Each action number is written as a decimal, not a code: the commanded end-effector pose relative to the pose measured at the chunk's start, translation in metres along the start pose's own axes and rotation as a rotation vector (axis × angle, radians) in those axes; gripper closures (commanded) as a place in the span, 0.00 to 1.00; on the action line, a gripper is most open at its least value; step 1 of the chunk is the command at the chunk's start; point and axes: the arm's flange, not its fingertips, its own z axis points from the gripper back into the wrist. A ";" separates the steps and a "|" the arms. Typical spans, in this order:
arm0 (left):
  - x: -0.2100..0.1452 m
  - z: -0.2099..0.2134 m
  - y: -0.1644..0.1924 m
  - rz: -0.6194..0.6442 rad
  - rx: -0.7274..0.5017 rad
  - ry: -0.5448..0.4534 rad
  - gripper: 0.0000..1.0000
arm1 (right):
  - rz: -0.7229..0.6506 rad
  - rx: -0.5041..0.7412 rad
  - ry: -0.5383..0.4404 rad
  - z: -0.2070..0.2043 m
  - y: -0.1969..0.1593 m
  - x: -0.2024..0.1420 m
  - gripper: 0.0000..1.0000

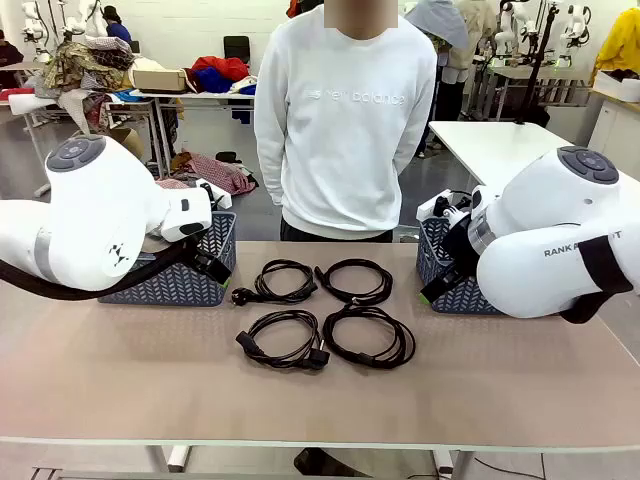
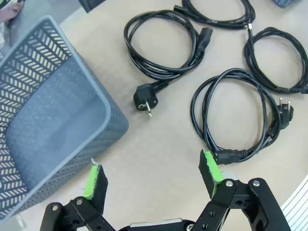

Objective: Organize the cables according to human instructions.
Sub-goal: Pick up a bundle of cables and place it in the basket indicated by the human.

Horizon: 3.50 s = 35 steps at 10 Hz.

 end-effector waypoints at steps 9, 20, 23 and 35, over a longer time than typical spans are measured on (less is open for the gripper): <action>0.000 0.000 0.000 0.000 0.000 0.000 0.00 | 0.000 0.000 0.000 0.000 0.000 0.000 0.00; 0.011 0.110 0.067 -0.257 -0.341 -0.139 0.00 | 0.149 0.277 -0.273 0.121 -0.073 -0.025 0.00; 0.009 0.114 0.081 -0.268 -0.396 -0.179 0.00 | 0.162 0.338 -0.357 0.125 -0.088 -0.032 0.00; 0.006 0.117 0.079 -0.252 -0.386 -0.181 0.00 | 0.139 0.320 -0.341 0.130 -0.086 -0.033 0.00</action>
